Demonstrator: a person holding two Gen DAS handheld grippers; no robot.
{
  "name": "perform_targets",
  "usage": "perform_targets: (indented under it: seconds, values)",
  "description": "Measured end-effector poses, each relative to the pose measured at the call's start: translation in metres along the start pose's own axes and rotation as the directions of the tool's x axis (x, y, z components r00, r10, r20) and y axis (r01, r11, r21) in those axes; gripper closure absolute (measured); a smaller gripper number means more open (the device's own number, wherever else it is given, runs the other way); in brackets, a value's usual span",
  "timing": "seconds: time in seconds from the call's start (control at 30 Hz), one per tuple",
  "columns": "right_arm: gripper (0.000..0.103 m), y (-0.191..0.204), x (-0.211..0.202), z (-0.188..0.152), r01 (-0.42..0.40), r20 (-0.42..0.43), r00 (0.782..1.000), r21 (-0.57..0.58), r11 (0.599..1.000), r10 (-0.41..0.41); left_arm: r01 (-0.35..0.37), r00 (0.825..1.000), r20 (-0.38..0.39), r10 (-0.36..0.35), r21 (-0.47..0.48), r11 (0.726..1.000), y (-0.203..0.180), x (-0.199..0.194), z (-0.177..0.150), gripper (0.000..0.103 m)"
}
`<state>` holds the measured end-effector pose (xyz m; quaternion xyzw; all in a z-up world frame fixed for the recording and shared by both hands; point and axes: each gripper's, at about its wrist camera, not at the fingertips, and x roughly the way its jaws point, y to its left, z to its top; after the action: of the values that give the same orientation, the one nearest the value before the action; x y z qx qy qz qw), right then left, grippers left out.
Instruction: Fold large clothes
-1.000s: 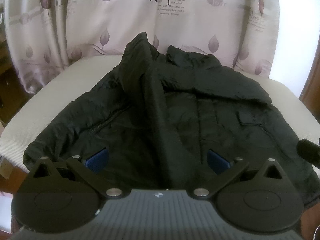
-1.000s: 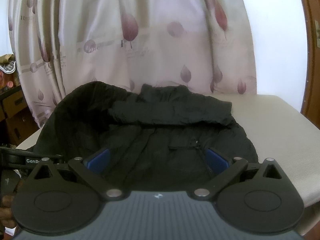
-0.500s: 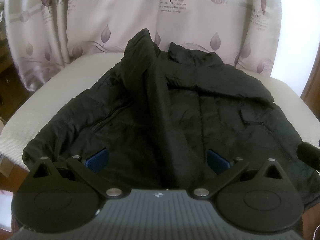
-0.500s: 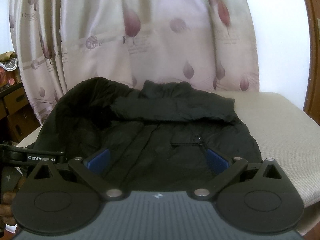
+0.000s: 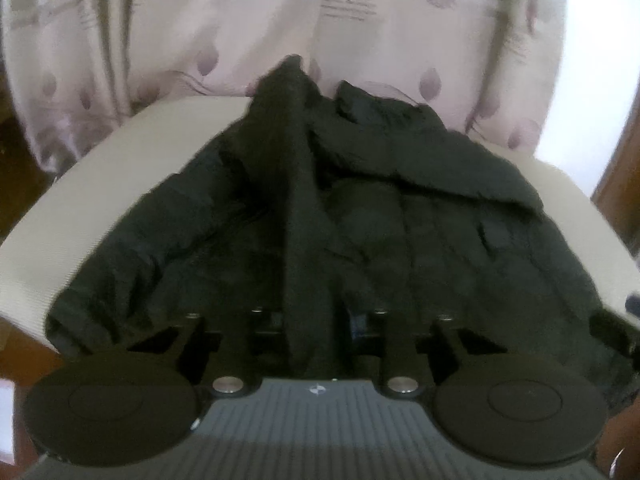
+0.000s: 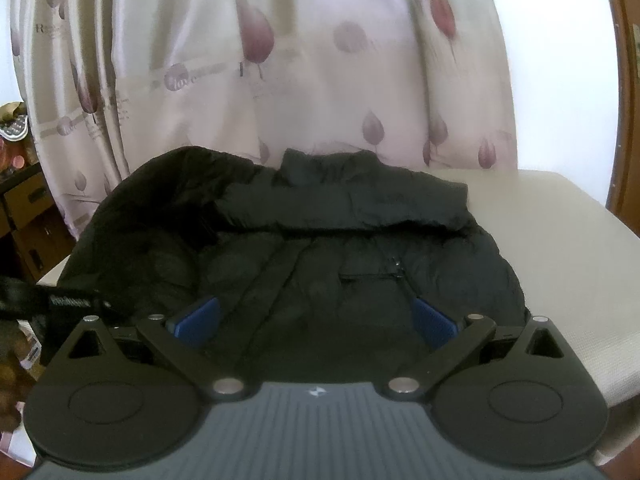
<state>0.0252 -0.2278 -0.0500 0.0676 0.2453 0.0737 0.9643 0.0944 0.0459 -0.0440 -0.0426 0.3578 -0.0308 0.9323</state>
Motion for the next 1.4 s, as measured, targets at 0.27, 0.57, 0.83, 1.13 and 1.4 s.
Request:
perform_targets:
  seconds: [0.27,0.57,0.83,1.13,1.4]
  values:
    - [0.0,-0.002,0.003,0.002,0.006,-0.009,1.0,0.011,1.0,-0.006,-0.206,0.966,0.15,0.212,-0.055,0.977,0.066,-0.03,0.057,0.085]
    - [0.0,-0.006,0.009,0.002,0.004,-0.03,1.0,0.013,1.0,-0.003,-0.478,0.852,0.182,0.491,-0.113,0.871,0.137,0.003,0.125,0.085]
    - [0.0,-0.003,0.016,0.011,0.011,-0.038,0.999,-0.023,1.0,-0.012,-0.664,0.709,0.169,0.684,-0.166,0.729,0.187,0.049,0.16,0.034]
    - [0.0,0.022,0.065,0.05,-0.098,0.025,0.994,-0.223,0.97,0.106,-0.472,0.82,0.294,0.492,-0.141,0.87,0.134,0.02,0.123,0.007]
    - [0.0,0.042,0.17,0.079,-0.092,0.011,0.995,-0.364,0.927,0.103,-0.19,0.949,0.221,0.226,-0.177,0.966,0.088,0.014,0.062,0.009]
